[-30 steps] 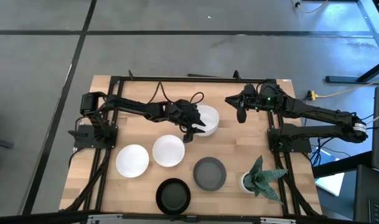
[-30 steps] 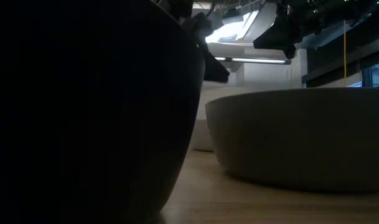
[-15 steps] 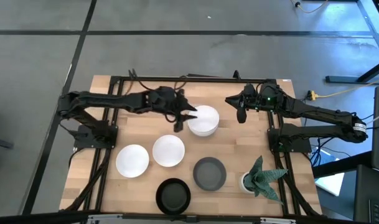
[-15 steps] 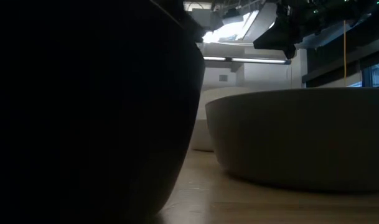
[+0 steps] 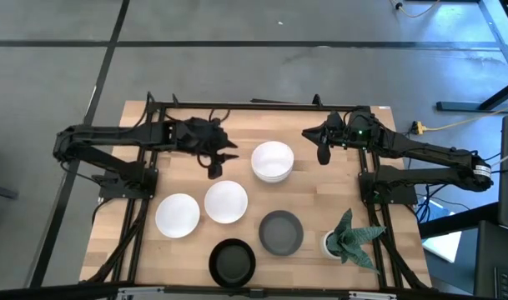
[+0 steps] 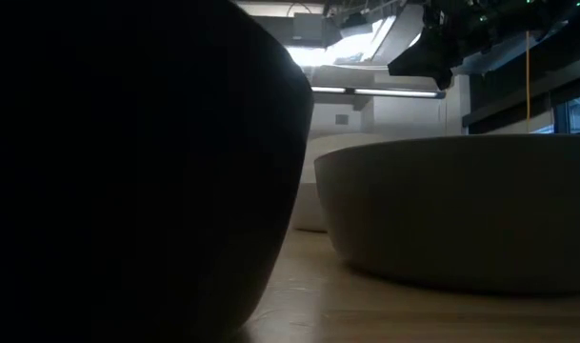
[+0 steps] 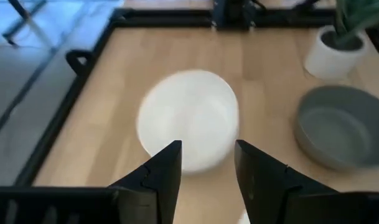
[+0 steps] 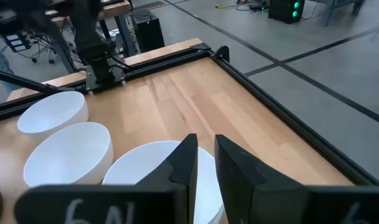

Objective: Nest bowls inside each other
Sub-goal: Stack the white bowl on the white bowl

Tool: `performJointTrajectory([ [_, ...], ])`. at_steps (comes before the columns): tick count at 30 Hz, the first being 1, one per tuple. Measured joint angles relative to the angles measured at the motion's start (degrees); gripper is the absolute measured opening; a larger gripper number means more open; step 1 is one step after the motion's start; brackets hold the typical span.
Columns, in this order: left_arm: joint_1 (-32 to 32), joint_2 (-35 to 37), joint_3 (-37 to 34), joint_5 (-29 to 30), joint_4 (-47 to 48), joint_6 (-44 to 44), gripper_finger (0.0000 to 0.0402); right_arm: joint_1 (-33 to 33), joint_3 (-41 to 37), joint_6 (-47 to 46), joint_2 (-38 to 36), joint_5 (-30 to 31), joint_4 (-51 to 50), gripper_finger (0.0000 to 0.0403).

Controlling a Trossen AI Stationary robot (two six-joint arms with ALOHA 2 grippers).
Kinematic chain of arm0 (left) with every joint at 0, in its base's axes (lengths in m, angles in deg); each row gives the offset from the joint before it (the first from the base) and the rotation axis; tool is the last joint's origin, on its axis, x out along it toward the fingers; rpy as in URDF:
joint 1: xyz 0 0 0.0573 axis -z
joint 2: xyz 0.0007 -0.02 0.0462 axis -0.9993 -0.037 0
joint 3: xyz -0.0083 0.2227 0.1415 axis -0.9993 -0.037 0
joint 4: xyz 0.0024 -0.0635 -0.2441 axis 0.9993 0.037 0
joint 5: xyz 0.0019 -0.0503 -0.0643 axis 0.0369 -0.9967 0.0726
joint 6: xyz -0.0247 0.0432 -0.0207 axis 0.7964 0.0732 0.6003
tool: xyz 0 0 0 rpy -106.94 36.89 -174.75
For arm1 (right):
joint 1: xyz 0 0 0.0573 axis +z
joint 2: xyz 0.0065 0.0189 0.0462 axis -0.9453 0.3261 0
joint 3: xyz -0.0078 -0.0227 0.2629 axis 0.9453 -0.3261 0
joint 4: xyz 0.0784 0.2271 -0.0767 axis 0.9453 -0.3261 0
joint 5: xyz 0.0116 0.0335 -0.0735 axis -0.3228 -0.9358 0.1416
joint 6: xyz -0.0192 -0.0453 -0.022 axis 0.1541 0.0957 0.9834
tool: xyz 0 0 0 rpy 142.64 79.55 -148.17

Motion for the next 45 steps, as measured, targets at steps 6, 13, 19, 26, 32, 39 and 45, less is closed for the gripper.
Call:
performJointTrajectory([
  [6, 2.7, -2.9, 0.0, 0.0, 9.5, 0.6, 0.0141, 0.0, 0.0, -0.2, 0.0, 0.1, 0.0, 0.0058],
  [13, 4.9, -7.8, 0.0, 0.0, 13.7, 3.1, 0.0141, 0.0, 0.0, -0.2, 0.0, 0.1, 0.1, 0.0058],
  [19, 6.1, -12.5, 0.0, 0.0, 14.0, 3.1, 0.0141, 0.0, 0.0, -0.2, 0.0, 0.1, 0.1, 0.0058],
  [26, 7.6, -18.3, 0.0, 0.3, 14.1, 3.1, 0.0141, 0.0, 0.0, 0.0, 0.0, 0.0, 0.1, 0.0058],
  [32, 7.6, -23.0, 0.0, 4.8, 14.1, 3.0, 0.0141, 0.0, 0.0, 1.1, 0.0, 0.0, 0.0, 0.0058],
  [39, 7.2, -26.8, 0.0, 2.0, 13.7, 0.8, 0.0141, 0.0, 0.0, 1.1, 0.0, 0.0, 0.0, 0.0058],
  [45, 7.1, -28.5, 0.0, 3.3, 13.7, 0.0, 0.0141, 0.0, 0.0, 1.2, 0.0, 0.0, 0.0, 0.0058],
])
